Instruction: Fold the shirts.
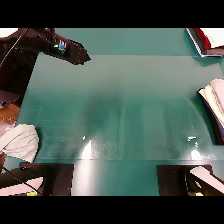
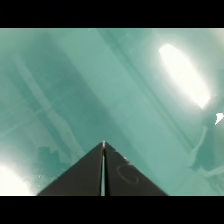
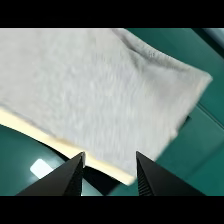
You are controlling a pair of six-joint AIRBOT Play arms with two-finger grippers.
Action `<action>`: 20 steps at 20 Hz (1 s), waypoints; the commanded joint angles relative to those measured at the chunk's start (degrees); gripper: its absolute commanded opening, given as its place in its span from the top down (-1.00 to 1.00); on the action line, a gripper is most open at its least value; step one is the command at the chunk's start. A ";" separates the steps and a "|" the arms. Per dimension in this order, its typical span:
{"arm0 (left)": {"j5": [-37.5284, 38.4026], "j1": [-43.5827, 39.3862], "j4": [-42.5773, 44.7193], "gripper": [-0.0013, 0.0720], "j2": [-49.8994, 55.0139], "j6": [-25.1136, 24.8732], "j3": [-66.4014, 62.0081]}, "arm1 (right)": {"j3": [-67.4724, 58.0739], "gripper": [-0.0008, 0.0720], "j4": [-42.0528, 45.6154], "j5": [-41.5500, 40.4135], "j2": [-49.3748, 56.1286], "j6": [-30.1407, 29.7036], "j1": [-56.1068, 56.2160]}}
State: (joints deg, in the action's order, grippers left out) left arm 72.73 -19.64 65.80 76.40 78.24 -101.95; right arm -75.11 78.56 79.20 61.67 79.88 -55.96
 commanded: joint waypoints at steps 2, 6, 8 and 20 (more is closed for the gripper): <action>0.02 -0.02 0.00 0.89 0.02 -0.70 0.00 | 4.33 -0.08 1.29 0.83 -1.73 1.88 -4.07; -0.48 -0.02 -0.22 0.89 0.02 -0.46 0.00 | 4.44 -0.08 -24.35 0.81 -1.75 2.16 0.52; 1.29 -0.02 -1.22 0.89 0.00 -0.44 0.00 | 4.44 -0.07 -31.85 0.72 -1.75 2.05 7.37; -0.31 -0.02 -1.57 0.89 0.00 -0.46 -0.02 | 4.44 0.93 -31.87 -2.86 -1.70 0.48 36.85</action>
State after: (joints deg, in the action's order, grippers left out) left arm 72.55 -19.64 64.25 76.40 77.76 -101.95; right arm -70.70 47.29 76.93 59.99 80.44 -22.98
